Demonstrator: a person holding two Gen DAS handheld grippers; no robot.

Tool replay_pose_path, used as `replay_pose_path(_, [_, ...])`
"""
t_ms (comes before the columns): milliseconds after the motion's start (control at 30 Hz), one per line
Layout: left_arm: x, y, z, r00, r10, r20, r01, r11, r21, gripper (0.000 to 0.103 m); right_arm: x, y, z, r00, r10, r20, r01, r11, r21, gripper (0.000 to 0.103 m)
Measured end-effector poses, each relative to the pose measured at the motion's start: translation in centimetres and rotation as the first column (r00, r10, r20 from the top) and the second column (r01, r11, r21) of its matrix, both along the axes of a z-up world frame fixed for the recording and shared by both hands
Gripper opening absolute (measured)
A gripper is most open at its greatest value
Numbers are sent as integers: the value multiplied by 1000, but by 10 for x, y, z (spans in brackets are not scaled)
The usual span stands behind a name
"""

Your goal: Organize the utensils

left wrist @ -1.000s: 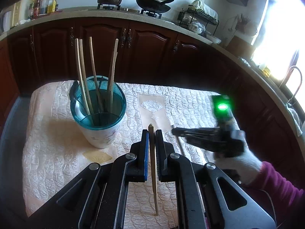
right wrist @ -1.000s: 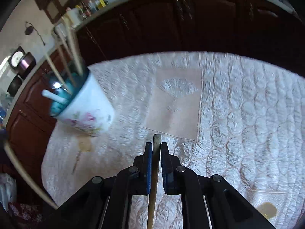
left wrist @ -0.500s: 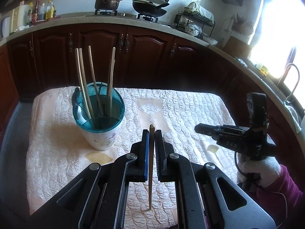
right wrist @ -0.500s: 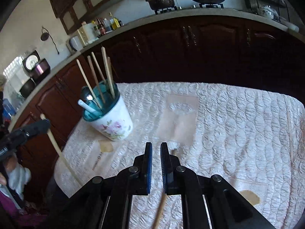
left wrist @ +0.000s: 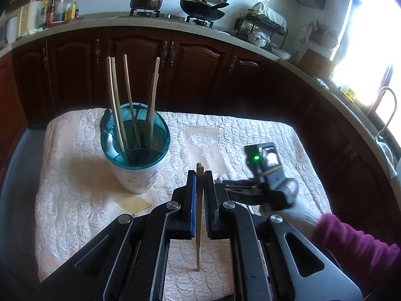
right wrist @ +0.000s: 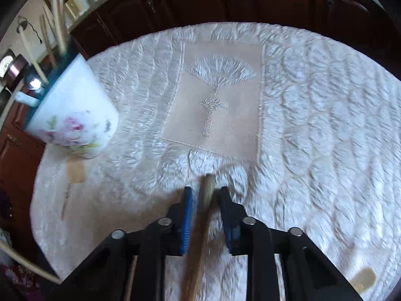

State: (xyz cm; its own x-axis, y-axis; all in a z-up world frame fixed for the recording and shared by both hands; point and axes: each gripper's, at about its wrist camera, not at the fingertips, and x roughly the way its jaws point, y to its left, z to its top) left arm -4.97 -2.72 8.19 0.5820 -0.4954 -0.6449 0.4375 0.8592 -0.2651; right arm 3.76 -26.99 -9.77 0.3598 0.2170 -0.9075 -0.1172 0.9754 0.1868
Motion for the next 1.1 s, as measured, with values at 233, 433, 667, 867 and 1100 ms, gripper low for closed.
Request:
replay_pose_path(233, [2,4,1,1000,0,-5,0,1000,-17,4,-30,-18,67,992,6,129,-19,995,99,8])
replay_pose_path(433, [2,9,15,1000,3,13,-2,999,-45,4,-68,-31,128,963,-18,267,-27,986,165,8])
replay_pose_path(667, [-5,13,29,999,6,48,-3,999,-46,4,-77,-25,129,965,11,263,-37,995,95,7])
replay_pose_path(867, [-7,16,23,999,11,32,-10,999,-52,4,-56,-9,68,991,31,133,-40,997,65,35])
replay_pose_path(1100, [-2,20,16,1000,25,5,-24,999,-46,4,-25,-3,8,999,40,14,-39,998,-45,35])
